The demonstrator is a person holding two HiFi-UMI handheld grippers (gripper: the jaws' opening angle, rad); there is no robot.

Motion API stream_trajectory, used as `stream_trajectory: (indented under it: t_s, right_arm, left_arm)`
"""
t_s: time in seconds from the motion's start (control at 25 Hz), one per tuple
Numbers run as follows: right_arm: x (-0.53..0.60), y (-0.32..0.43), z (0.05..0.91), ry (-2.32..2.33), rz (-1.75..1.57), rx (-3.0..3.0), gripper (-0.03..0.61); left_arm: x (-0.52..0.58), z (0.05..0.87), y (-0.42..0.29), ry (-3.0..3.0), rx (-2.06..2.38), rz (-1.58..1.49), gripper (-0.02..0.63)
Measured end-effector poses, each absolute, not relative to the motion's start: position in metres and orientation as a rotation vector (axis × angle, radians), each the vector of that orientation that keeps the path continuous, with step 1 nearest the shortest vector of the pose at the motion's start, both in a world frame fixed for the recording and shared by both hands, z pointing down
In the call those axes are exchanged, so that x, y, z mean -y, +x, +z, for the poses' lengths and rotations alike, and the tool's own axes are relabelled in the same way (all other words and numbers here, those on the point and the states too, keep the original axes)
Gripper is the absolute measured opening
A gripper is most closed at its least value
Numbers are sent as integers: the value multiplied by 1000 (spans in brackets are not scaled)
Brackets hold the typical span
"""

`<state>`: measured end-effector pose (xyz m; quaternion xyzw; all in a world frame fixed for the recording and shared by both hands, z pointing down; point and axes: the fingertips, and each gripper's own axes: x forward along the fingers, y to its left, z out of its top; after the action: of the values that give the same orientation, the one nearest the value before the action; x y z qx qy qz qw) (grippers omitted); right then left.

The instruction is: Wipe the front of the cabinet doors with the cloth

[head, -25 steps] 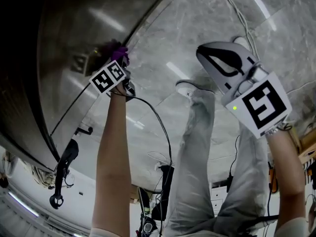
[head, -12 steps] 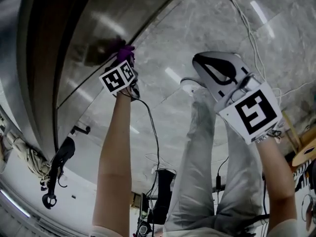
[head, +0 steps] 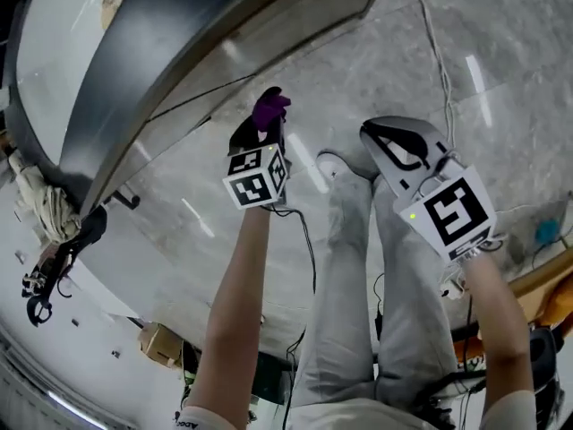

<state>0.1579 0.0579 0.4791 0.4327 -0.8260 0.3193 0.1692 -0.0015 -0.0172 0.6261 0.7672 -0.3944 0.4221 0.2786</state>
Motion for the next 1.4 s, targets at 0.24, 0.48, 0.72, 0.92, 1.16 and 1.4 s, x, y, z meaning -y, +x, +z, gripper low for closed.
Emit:
stream_trajectory:
  t_s: [0.24,0.48,0.72,0.92,1.16,1.4]
  right_arm:
    - [-60,164,457,1129,742,2397,29]
    - [-72,147,471,1182,789,2342,29]
    - [-52,97,461,1325,830,2299,29]
    - [-30,17,429,1379,820,2339,29]
    - [-16,-23,393,1398,814,2379,29]
    - [-8,-19,394,1374,839,2416,29]
  left_arm:
    - [9,553,-5,2093,1199,919,146]
    - [46,505,-48,2168,1341,692,146]
    - [73,464,-65,2251,1256,497,144]
    - [77,432,-62,2299,1078,389,144]
    - [74,418,-52,2385,977,427,144]
    - [94,431,-69,2263,1121,377,144]
